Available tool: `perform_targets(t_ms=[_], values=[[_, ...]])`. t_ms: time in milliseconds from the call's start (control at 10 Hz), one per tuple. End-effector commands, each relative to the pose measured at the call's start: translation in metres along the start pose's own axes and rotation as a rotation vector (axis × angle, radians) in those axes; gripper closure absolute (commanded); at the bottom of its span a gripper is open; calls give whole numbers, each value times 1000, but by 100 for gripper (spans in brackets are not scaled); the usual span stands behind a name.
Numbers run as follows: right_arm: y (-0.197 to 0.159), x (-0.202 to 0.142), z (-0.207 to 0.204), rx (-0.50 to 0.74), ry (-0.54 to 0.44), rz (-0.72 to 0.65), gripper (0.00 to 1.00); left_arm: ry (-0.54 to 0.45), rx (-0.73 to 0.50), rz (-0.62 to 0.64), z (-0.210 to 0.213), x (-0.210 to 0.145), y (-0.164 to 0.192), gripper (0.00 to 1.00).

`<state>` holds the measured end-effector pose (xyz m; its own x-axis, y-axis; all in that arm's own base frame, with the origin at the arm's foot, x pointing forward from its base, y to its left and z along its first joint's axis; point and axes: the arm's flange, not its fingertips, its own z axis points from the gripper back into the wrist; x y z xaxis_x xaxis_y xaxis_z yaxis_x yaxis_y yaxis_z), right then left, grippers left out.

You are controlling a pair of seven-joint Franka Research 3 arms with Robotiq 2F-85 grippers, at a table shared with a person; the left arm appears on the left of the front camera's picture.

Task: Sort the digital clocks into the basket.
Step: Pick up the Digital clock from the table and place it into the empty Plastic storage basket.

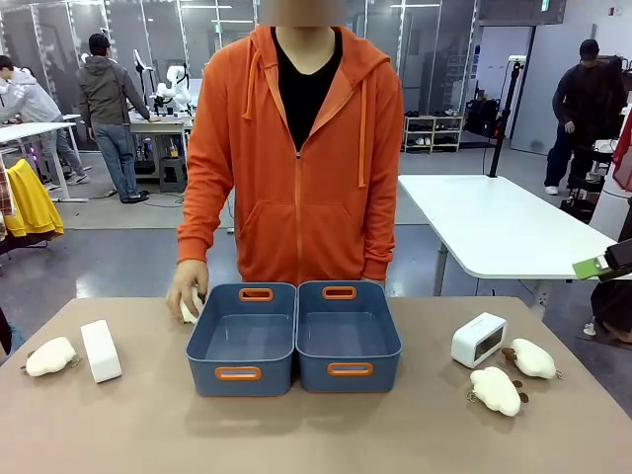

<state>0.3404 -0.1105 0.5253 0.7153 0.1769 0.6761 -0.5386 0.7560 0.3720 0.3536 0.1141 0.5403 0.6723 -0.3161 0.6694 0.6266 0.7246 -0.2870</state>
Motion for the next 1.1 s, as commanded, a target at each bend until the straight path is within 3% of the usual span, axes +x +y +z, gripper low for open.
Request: perform_targets(t_ms=[0, 800, 1000], values=[[-2, 1, 0, 12, -10, 21, 0, -6, -15, -13, 0, -1, 1, 0], [0, 10, -3, -54, 55, -8, 0, -6, -15, -13, 0, -1, 1, 0], [-4, 21, -14, -16, 153, 37, 0, -6, -15, -13, 0, -1, 1, 0]])
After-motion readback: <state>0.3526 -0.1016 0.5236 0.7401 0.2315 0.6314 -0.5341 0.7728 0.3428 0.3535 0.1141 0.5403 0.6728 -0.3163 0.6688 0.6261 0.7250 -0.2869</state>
